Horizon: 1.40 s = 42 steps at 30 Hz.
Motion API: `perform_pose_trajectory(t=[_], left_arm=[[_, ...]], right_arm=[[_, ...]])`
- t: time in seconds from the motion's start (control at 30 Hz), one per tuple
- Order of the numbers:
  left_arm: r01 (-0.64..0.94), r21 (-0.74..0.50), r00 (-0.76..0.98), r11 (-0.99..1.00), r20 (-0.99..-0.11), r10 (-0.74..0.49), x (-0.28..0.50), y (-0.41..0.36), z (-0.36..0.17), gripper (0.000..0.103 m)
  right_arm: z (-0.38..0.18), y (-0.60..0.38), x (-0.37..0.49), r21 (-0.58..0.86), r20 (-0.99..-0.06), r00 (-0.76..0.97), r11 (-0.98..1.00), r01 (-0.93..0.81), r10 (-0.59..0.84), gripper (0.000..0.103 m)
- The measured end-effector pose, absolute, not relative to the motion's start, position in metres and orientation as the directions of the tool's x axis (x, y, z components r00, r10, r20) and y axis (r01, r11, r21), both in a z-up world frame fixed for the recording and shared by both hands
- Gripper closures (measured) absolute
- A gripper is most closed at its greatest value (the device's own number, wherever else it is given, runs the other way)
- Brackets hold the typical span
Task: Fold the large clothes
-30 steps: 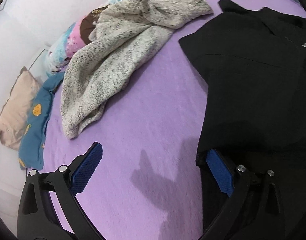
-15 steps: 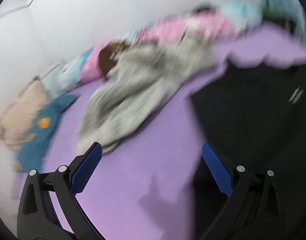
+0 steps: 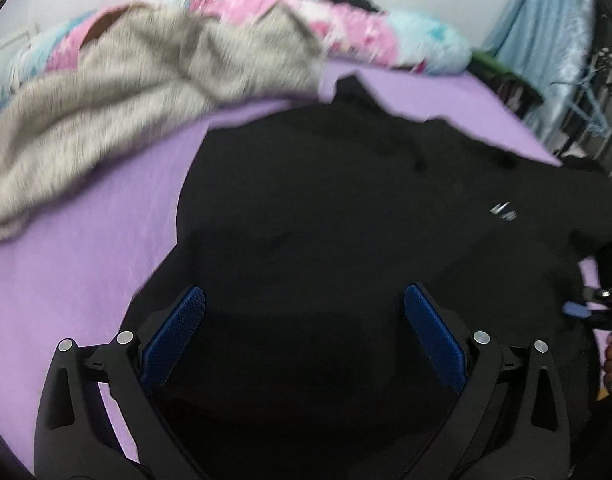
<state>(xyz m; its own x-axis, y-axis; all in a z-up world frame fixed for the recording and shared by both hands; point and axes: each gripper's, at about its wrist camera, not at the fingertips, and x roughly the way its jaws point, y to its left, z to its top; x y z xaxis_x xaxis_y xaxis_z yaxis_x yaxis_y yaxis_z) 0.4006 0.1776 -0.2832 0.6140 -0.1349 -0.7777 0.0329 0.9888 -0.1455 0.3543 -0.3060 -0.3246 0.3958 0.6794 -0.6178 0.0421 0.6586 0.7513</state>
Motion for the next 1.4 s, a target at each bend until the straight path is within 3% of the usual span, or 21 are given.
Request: perform_pose_trajectory(t=[0.2,0.33,0.53,0.67,0.77,0.93,1.07,1.4], left_arm=[[0.017,-0.048,0.558,0.999,-0.828,-0.049,0.411,0.172,-0.313,0.006],[0.018,-0.085,0.588,0.996,-0.805,-0.079,0.408,0.169,-0.288,0.006],[0.085,-0.136,0.654,0.987,-0.740,-0.158,0.394,0.146,-0.249,0.006],[0.178,-0.146,0.666,0.973,-0.711,-0.228,0.387,0.113,-0.237,0.006],[0.222,-0.165,0.648,0.961,-0.711,-0.272,0.390,0.089,-0.238,0.006],[0.294,-0.205,0.605,0.934,-0.717,-0.348,0.391,0.050,-0.246,0.006],[0.334,-0.196,0.580,0.922,-0.729,-0.365,0.389,0.031,-0.254,0.006],[0.292,-0.239,0.579,0.926,-0.726,-0.370,0.393,0.042,-0.256,0.006]], right_arm=[[-0.324,-0.307,0.350,0.733,-0.634,0.390,0.680,0.025,0.668,0.035],[-0.303,-0.312,0.346,0.734,-0.629,0.415,0.678,0.037,0.658,0.021],[-0.235,-0.359,0.321,0.720,-0.587,0.545,0.694,0.012,0.599,0.017],[-0.185,-0.438,0.297,0.761,-0.499,0.705,0.644,0.077,0.505,0.015],[-0.160,-0.499,0.281,0.750,-0.489,0.781,0.644,0.149,0.388,0.014],[-0.148,-0.592,0.255,0.764,-0.505,0.841,0.552,0.333,0.192,0.014],[-0.159,-0.623,0.253,0.805,-0.503,0.842,0.461,0.374,0.194,0.017],[-0.162,-0.617,0.298,0.710,-0.599,0.793,0.529,0.466,0.106,0.018]])
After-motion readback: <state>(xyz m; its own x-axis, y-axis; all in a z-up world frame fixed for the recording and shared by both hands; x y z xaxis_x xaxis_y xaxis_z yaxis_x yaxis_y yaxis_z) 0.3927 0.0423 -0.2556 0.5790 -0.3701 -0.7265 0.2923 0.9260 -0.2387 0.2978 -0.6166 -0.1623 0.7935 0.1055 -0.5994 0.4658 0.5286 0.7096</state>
